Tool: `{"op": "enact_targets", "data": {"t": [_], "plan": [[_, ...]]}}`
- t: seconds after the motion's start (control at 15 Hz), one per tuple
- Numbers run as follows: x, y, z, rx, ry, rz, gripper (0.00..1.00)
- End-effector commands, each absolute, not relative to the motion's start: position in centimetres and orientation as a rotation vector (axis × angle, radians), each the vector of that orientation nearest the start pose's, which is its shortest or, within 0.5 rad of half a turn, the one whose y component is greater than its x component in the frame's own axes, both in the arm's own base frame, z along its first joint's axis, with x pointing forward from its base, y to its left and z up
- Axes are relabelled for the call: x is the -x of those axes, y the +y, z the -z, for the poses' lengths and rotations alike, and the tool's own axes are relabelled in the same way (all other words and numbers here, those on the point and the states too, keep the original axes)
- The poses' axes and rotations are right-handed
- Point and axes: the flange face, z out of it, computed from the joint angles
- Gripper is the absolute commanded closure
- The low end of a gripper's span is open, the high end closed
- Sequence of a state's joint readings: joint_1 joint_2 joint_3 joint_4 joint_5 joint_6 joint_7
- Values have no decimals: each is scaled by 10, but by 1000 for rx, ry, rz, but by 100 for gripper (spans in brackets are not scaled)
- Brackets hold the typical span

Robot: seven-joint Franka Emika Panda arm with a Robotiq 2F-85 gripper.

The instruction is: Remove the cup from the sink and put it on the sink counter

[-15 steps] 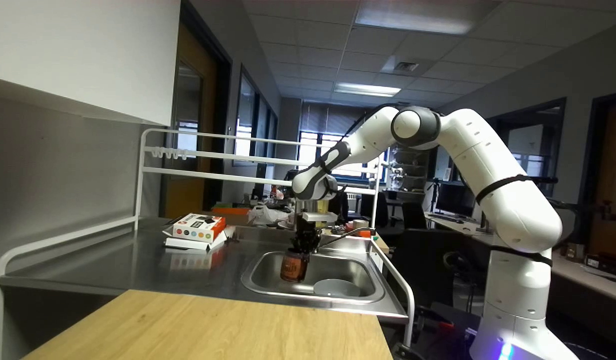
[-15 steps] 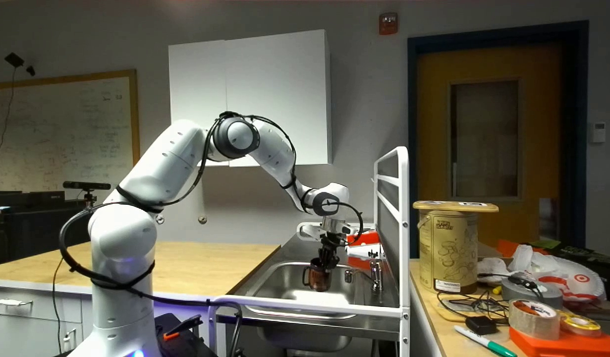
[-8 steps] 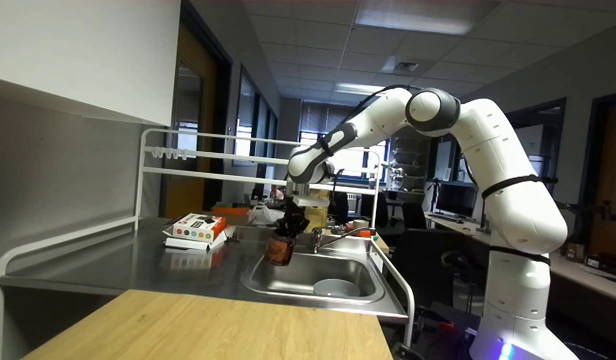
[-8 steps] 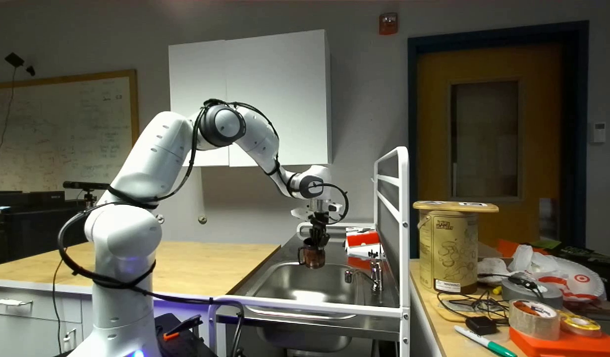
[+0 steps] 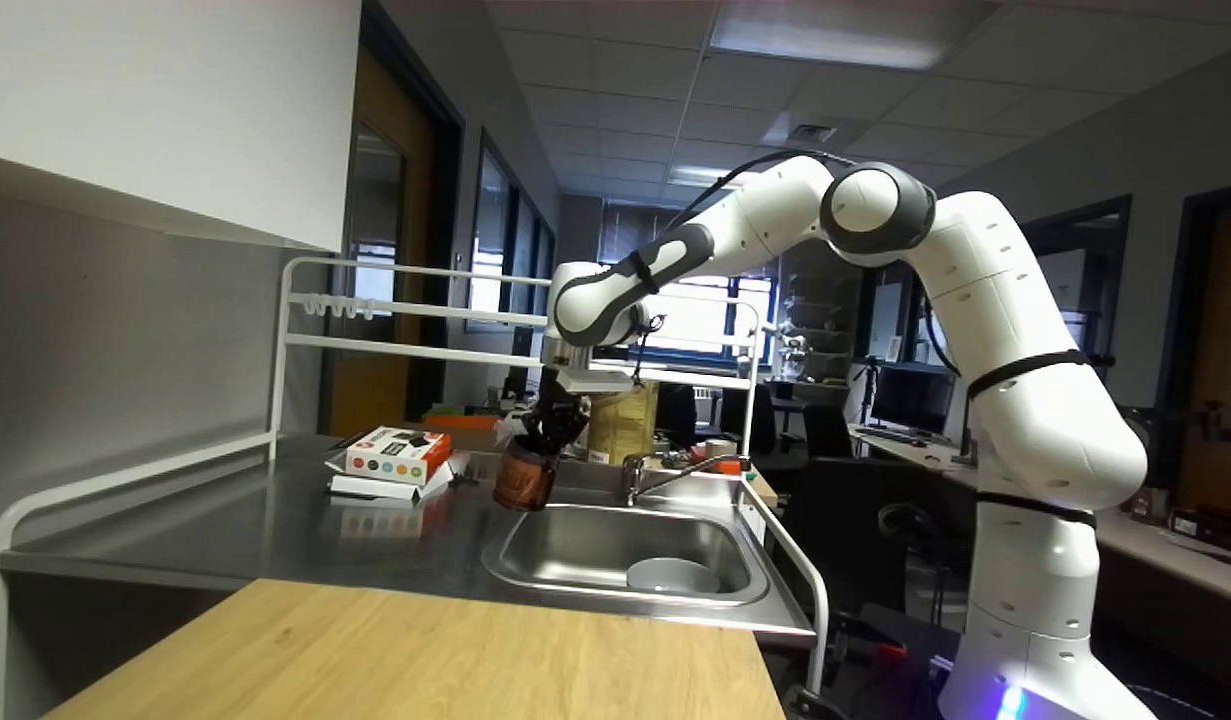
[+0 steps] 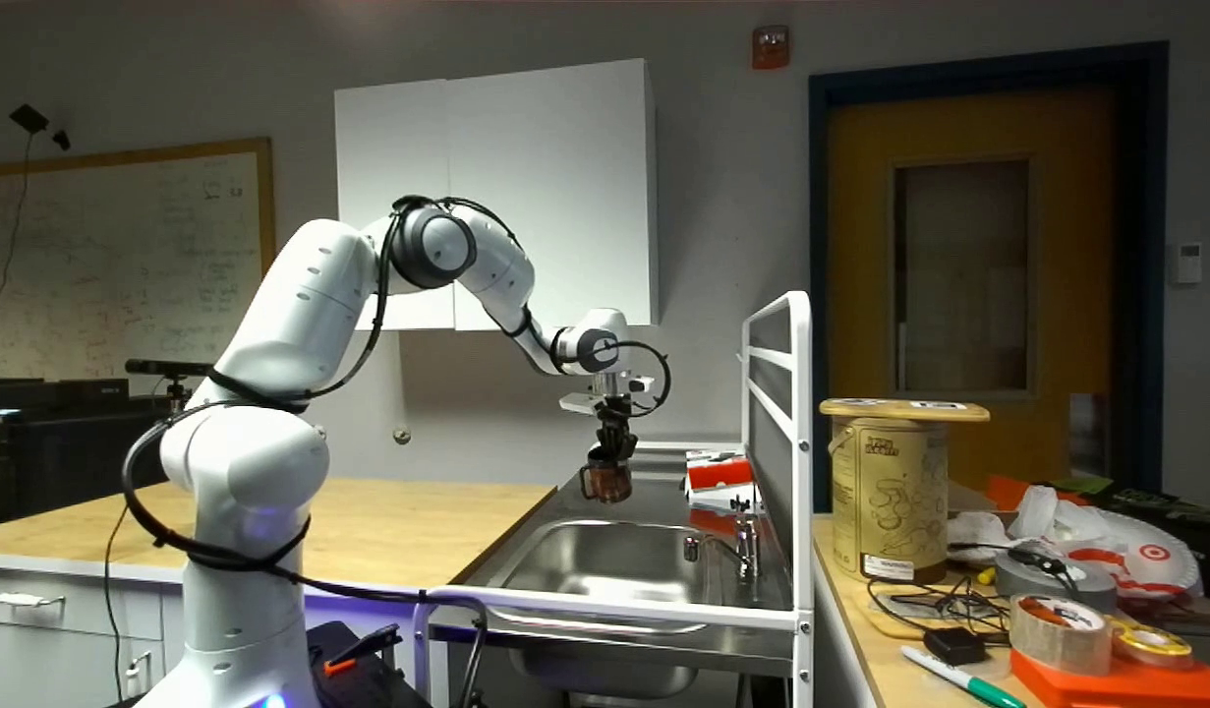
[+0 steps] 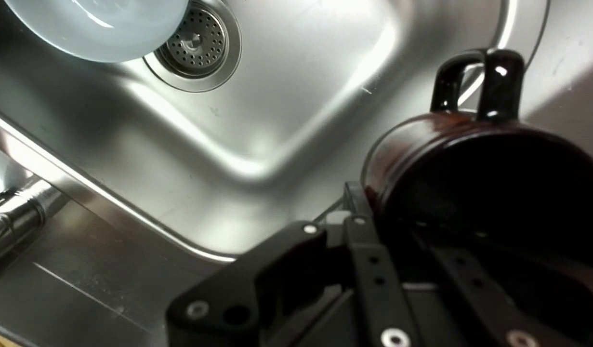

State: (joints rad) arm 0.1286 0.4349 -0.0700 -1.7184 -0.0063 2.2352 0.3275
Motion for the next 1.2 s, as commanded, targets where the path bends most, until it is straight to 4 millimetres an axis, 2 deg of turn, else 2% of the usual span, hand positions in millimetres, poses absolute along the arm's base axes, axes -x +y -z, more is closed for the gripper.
{"op": "enact_targets", "data": {"t": [0.0,0.6,1.13], "plan": [[-688,65,-350,3155,376,169,93],[-714,115,-318,3220,243,104,93],[-723,139,-299,3387,209,-96,93]]}}
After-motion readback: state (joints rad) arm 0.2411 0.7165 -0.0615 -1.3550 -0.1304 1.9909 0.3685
